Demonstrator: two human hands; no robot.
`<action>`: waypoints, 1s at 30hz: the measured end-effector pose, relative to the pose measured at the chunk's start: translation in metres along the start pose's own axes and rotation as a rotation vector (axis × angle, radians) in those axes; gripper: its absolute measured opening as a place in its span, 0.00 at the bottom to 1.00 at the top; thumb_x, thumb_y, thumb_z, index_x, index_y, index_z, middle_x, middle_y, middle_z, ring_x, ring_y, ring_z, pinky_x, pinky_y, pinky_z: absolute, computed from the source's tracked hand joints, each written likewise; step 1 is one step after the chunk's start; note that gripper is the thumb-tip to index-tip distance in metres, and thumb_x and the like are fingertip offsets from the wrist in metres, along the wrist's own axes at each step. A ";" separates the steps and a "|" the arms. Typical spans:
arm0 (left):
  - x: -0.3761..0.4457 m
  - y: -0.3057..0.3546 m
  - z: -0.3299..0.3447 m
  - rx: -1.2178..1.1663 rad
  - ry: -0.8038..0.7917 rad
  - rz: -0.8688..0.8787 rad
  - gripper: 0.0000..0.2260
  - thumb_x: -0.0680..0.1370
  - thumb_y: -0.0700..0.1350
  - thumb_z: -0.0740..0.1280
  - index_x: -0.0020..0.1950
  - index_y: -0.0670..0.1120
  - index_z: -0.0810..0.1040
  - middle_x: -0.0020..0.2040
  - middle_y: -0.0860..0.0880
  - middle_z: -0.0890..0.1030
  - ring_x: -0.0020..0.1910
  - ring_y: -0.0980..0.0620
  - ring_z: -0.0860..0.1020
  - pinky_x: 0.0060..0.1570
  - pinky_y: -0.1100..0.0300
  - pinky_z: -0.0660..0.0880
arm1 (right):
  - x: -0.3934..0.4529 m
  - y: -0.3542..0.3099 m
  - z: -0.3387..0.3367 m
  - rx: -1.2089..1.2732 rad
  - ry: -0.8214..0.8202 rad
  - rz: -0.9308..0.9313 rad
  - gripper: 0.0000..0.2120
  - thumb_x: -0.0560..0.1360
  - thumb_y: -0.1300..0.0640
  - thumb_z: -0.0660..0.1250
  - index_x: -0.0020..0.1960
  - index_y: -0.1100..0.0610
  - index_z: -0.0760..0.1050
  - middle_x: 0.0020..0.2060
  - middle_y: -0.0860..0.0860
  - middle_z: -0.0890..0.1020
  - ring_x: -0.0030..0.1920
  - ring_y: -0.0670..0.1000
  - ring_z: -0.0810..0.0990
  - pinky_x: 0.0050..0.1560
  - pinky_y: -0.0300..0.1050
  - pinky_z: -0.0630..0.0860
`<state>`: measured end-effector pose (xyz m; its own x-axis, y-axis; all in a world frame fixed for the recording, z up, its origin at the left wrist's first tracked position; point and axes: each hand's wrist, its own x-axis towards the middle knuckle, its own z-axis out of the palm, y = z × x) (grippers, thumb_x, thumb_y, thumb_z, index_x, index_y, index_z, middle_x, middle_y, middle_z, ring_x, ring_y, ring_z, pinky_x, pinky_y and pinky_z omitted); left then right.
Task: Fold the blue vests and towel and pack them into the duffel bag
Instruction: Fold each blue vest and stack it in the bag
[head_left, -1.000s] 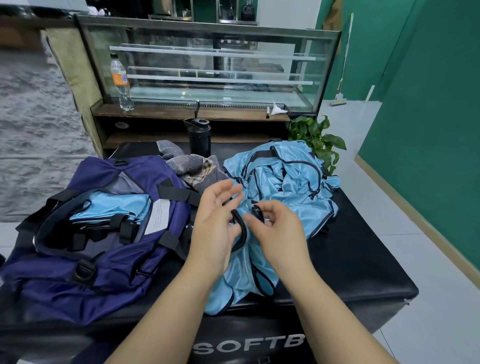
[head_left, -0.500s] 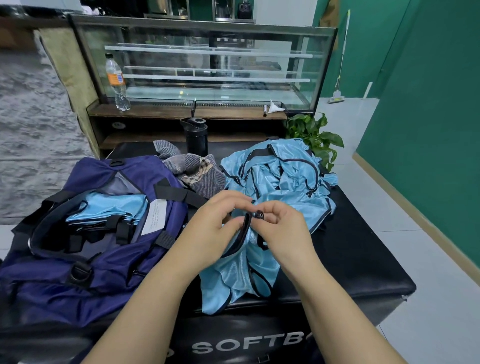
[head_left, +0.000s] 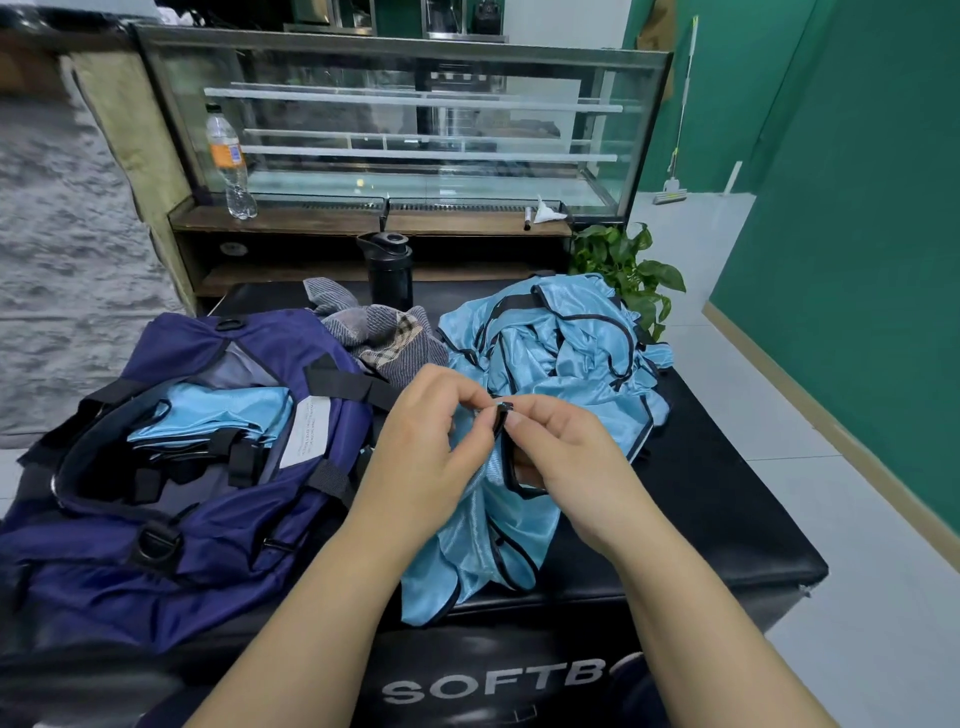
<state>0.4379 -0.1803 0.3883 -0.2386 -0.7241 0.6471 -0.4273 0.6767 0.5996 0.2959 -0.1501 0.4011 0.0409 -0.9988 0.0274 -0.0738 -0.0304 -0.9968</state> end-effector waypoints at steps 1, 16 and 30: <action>0.000 0.000 0.001 0.005 0.011 0.001 0.04 0.75 0.48 0.62 0.44 0.48 0.73 0.43 0.59 0.71 0.42 0.64 0.70 0.43 0.72 0.64 | 0.000 0.000 0.000 -0.003 -0.007 -0.006 0.11 0.81 0.60 0.59 0.48 0.52 0.80 0.25 0.40 0.76 0.28 0.39 0.71 0.35 0.35 0.67; 0.001 -0.035 -0.011 -0.022 -0.358 -0.248 0.17 0.67 0.68 0.60 0.41 0.56 0.75 0.49 0.54 0.74 0.52 0.55 0.70 0.49 0.68 0.65 | 0.000 0.001 -0.016 0.072 0.031 0.003 0.10 0.76 0.53 0.64 0.50 0.56 0.82 0.45 0.65 0.82 0.43 0.57 0.77 0.48 0.54 0.73; 0.003 -0.035 -0.001 -0.608 -0.329 -0.438 0.08 0.78 0.45 0.66 0.40 0.48 0.73 0.56 0.51 0.82 0.55 0.54 0.79 0.56 0.61 0.73 | -0.003 -0.006 -0.035 0.115 0.051 -0.013 0.12 0.81 0.65 0.56 0.48 0.61 0.78 0.24 0.43 0.76 0.24 0.39 0.71 0.28 0.30 0.69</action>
<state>0.4531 -0.2061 0.3700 -0.4441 -0.8776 0.1807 -0.0161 0.2094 0.9777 0.2609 -0.1483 0.4101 -0.0093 -0.9991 0.0408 0.0414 -0.0411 -0.9983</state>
